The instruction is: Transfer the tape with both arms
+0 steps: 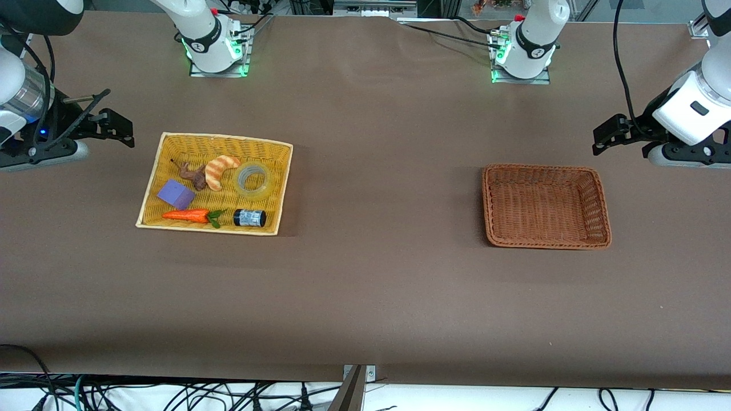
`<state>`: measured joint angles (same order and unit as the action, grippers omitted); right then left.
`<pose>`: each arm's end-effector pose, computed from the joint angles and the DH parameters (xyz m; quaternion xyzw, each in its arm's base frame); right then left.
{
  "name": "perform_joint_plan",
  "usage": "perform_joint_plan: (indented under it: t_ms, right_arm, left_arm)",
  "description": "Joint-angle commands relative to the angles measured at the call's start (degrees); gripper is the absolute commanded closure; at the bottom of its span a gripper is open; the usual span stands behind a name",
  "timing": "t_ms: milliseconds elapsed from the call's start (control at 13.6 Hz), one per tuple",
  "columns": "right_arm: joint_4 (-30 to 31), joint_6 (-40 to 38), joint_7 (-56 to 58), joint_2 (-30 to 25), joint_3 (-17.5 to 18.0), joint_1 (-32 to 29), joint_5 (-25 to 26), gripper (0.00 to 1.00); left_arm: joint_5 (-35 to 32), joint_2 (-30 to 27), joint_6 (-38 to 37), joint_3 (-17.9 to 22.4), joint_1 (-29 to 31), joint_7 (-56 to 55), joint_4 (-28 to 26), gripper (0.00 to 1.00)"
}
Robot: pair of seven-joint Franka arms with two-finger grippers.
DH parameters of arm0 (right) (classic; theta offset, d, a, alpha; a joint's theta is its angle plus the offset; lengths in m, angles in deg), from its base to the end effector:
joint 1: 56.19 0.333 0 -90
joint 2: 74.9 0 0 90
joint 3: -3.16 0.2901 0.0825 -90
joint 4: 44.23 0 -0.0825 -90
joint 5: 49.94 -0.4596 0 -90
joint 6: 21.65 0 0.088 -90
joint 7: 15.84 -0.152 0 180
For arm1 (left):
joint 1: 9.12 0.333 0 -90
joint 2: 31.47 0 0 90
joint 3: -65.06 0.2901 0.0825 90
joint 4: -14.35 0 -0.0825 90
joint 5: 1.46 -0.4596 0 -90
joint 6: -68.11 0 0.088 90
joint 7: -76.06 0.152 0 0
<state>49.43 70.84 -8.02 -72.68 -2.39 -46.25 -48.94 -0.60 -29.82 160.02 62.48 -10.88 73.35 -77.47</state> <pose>0.6364 0.0469 0.4979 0.9938 0.1069 -0.0298 0.0097 0.6364 -0.0503 0.5208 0.9998 -0.0139 -0.0141 0.0073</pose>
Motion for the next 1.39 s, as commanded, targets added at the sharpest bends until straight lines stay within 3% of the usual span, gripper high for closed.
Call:
perform_joint_plan:
  t_ms: [0,1319]
  right_arm:
    - [-0.68,-0.31,0.00,-0.11,0.10,-0.36,0.15,0.00]
    - [-1.46,-0.56,0.52,0.24,-0.78,-0.36,0.32,0.00]
  left_arm:
    - [0.98,-1.04,-0.50,0.12,0.10,1.47,-0.73,0.00]
    - [0.98,-0.95,-0.50,-0.06,0.01,1.56,-0.64,0.00]
